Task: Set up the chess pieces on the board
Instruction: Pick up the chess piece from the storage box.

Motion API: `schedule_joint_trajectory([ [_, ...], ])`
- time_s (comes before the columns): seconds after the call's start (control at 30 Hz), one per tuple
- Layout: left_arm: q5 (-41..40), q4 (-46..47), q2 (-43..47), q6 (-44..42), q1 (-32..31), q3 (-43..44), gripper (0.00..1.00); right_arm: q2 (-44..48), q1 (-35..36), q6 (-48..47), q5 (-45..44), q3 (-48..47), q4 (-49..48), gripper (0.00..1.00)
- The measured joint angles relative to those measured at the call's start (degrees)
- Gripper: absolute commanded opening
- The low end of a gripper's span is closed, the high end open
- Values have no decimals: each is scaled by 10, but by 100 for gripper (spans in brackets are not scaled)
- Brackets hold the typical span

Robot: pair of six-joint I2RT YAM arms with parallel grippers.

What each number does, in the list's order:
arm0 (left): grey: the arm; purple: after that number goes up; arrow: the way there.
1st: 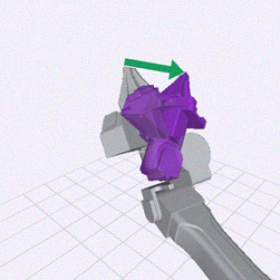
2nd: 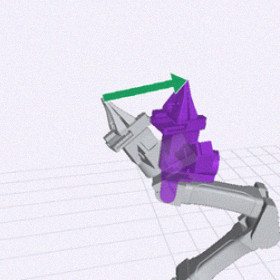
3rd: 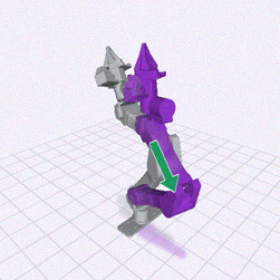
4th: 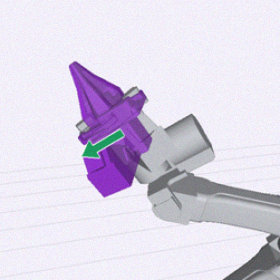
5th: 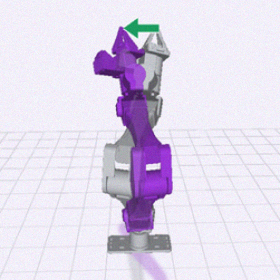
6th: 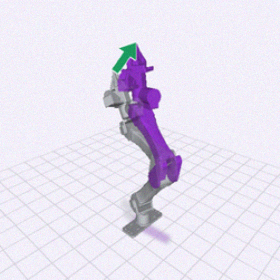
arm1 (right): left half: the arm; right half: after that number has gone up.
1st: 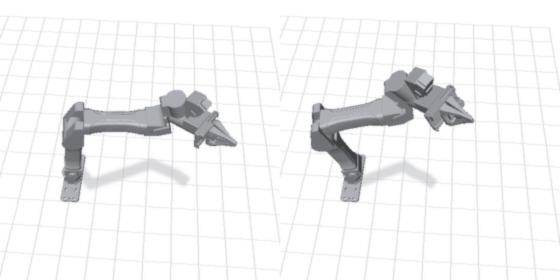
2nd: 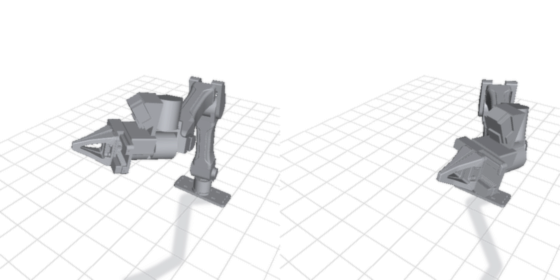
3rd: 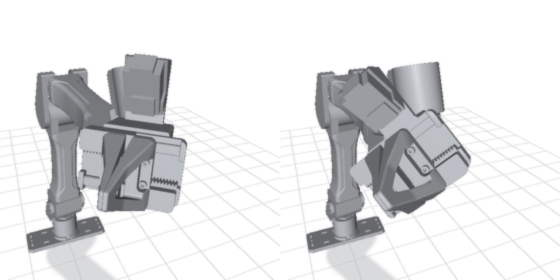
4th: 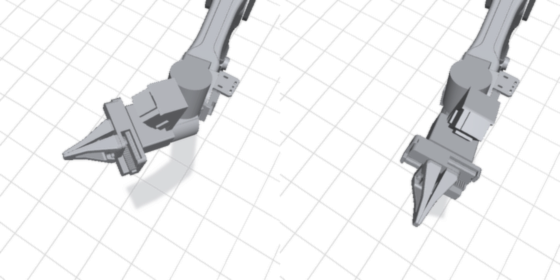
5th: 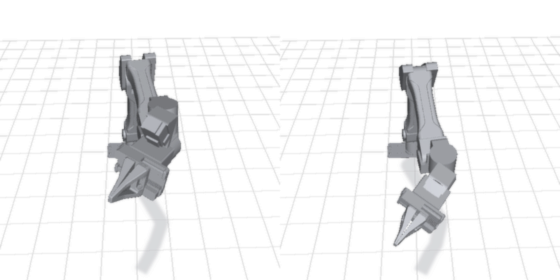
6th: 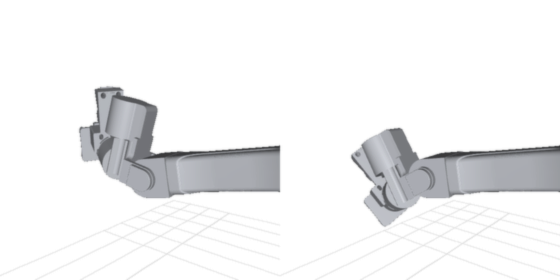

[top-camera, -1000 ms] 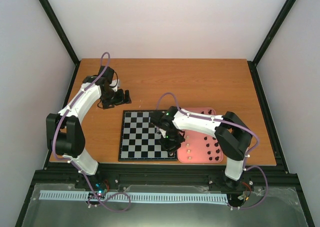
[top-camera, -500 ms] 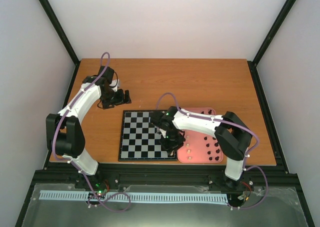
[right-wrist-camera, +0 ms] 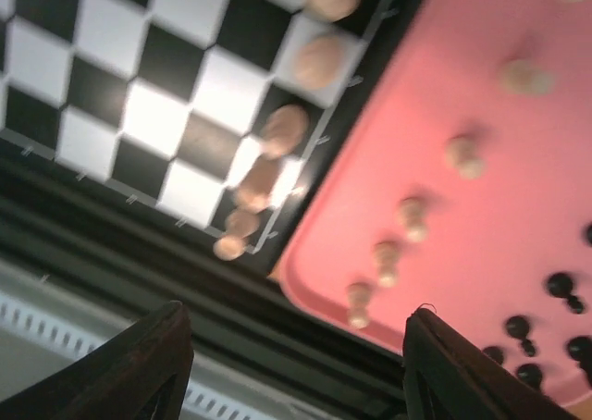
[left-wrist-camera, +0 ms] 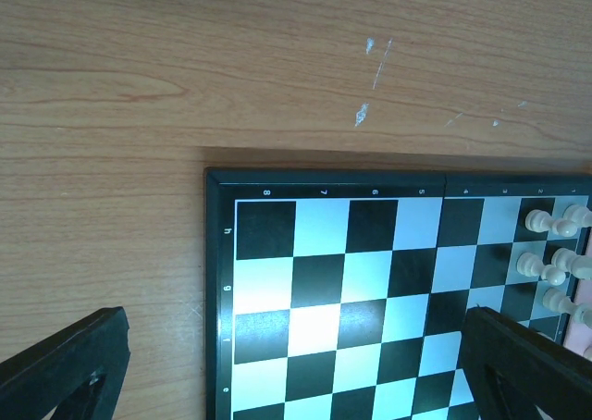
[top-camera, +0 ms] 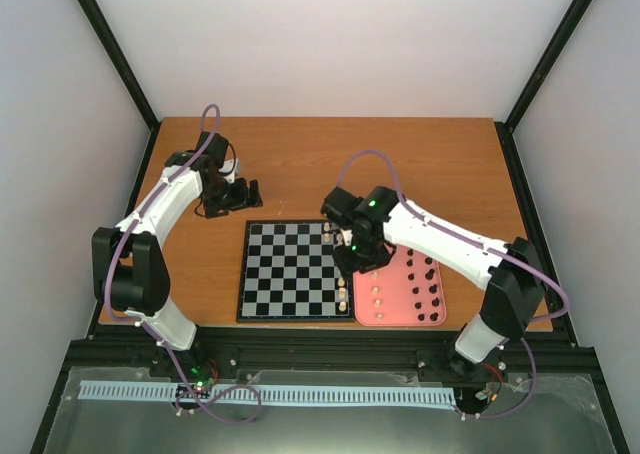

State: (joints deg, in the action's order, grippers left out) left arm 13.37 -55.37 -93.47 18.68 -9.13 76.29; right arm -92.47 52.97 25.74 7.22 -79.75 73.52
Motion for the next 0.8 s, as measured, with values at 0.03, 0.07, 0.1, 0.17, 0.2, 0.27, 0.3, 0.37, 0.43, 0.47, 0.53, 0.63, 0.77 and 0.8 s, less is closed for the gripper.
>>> schedule_joint_trajectory([
  [0.03, 0, 0, 0, 0, 0, 0, 100, 1, -15, 0, -7, 0, 1, 63],
  [0.07, 0, 0, 0, 0, 0, 0, 100, 0, -32, 0, -14, 2, -1, 62],
  [0.1, 0, 0, 0, 0, 0, 0, 100, -1, -47, 0, -21, 3, -3, 62],
  [0.17, 1, 0, 0, 0, 0, 0, 100, -9, -84, -5, -30, 6, -12, 60],
  [0.2, 2, 0, 0, 0, 0, 0, 100, -16, -104, -9, -34, 8, -21, 60],
  [0.27, 2, 0, 0, 0, 0, 0, 100, -35, -137, -17, -40, 12, -38, 58],
  [0.3, 3, 0, 0, 0, 0, 0, 100, -47, -151, -23, -41, 12, -48, 58],
  [0.37, 3, 0, 0, 0, 0, 0, 100, -72, -174, -33, -45, 12, -68, 54],
  [0.43, 3, 0, 0, 0, 0, 0, 100, -99, -189, -45, -49, 11, -88, 53],
  [0.47, 4, 0, 0, 0, 0, 0, 100, -121, -197, -55, -49, 9, -101, 53],
  [0.53, 4, 0, 0, 0, 0, 0, 100, -137, -202, -62, -49, 6, -108, 50],
  [0.63, 3, 0, 0, 0, 0, 0, 100, -174, -210, -79, -49, -12, -123, 46],
  [0.77, 3, -1, 0, 0, 0, 0, 100, -205, -224, -97, -49, -33, -140, 40],
  [0.8, 3, -1, 0, 0, 0, 0, 100, -209, -226, -101, -48, -36, -141, 39],
])
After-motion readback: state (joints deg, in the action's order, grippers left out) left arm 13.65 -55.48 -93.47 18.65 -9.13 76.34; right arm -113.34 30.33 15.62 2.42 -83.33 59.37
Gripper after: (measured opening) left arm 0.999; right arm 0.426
